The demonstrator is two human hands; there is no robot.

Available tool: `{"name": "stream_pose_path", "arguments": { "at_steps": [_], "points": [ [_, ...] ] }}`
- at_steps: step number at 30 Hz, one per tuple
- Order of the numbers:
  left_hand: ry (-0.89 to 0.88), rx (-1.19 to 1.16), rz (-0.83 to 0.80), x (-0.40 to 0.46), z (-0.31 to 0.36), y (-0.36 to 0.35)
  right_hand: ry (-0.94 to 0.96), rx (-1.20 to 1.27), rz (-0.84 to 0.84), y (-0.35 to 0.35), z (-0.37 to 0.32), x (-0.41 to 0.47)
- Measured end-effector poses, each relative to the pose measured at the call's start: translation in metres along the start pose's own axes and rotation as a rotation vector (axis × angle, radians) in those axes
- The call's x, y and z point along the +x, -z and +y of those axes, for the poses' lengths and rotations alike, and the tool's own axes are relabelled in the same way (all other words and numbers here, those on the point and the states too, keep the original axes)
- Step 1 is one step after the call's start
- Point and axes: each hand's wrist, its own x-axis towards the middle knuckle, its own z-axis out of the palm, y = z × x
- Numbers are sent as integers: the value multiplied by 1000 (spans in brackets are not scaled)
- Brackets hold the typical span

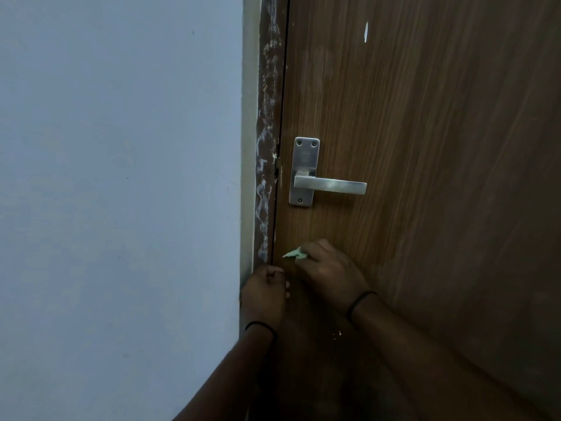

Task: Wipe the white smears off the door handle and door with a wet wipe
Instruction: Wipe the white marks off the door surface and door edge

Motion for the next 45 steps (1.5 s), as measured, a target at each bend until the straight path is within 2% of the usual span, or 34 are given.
{"name": "stream_pose_path", "arguments": {
  "at_steps": [6, 8, 11, 14, 20, 23, 27, 30, 31, 34, 37, 42, 45],
  "points": [
    [-121, -59, 11, -4, 23, -16, -224, 48, 210, 24, 27, 10],
    [-172, -56, 28, -3, 32, -22, -226, 50, 215, 25, 27, 11],
    [-246, 8, 65, -2, 43, -27, -161, 37, 129, 23, 26, -15],
    [-286, 51, 71, -1, 47, -27, -216, 71, 124, 24, 38, -51],
    [-302, 92, 43, -4, 44, -34, -508, 106, 464, 54, 71, -55],
    [-324, 66, 35, -9, 44, -45, -553, 105, 531, 63, 82, -45],
    [-308, 33, -1, -15, 48, -56, -651, 163, 480, 36, 69, -72],
    [-309, 43, -21, -20, 47, -60, -713, 274, 234, 6, 38, -87],
    [-309, 58, -26, -21, 47, -61, -707, 323, 197, 0, 27, -85],
    [-319, 91, -39, -22, 50, -61, -687, 405, 203, 0, 15, -68],
    [-341, 94, -46, -16, 56, -57, -738, 394, 293, 18, 34, -66],
    [-334, 74, -94, -17, 64, -66, -806, 318, 625, 86, 88, -46],
    [-328, 62, -119, -23, 65, -72, -753, 271, 618, 108, 107, -25]
  ]
}}
